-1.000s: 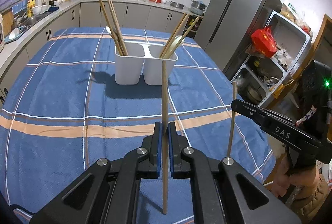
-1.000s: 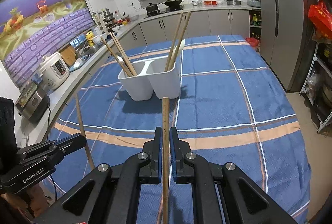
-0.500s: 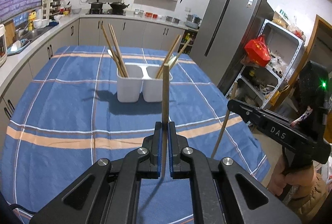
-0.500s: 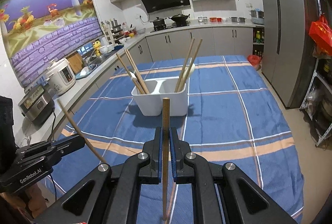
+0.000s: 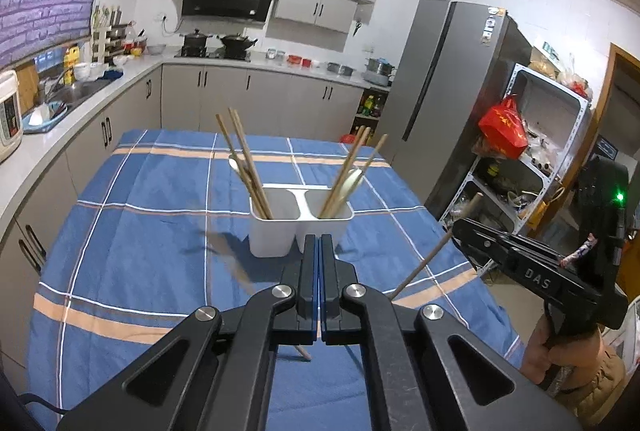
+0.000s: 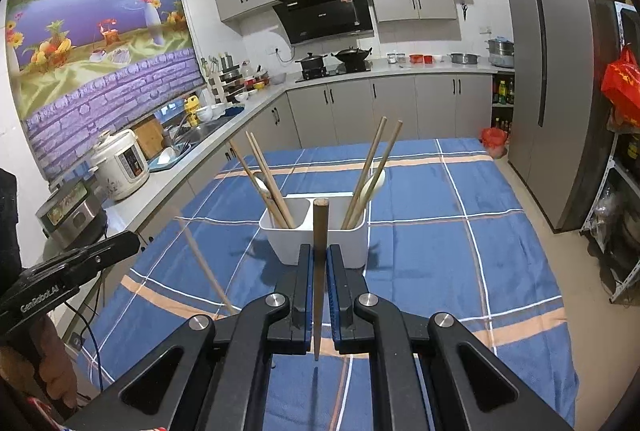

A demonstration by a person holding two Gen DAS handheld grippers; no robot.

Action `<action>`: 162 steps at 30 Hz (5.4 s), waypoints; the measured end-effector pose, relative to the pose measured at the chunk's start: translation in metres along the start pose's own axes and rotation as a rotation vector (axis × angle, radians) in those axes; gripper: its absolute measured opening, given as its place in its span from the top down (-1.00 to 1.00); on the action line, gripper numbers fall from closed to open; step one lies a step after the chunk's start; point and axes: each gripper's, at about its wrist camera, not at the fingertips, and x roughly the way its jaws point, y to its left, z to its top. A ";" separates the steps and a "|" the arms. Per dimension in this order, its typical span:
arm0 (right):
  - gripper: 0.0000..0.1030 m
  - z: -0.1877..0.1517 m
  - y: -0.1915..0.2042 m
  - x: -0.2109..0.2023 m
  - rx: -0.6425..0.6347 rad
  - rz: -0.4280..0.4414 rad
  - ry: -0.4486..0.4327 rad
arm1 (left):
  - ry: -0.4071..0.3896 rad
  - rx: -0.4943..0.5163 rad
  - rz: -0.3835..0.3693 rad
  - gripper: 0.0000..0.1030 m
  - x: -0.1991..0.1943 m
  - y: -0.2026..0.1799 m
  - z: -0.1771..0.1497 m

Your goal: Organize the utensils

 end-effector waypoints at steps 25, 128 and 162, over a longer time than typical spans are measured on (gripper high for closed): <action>0.86 0.019 -0.033 0.040 0.114 -0.017 0.035 | 0.485 -0.238 0.270 0.72 0.218 0.132 -0.041; 0.87 -0.033 -0.028 0.014 0.082 0.031 0.078 | 0.144 -0.024 0.007 0.91 0.047 -0.014 -0.044; 0.88 0.018 0.023 -0.024 -0.069 -0.021 -0.065 | -0.111 0.040 0.022 0.92 -0.024 -0.010 0.037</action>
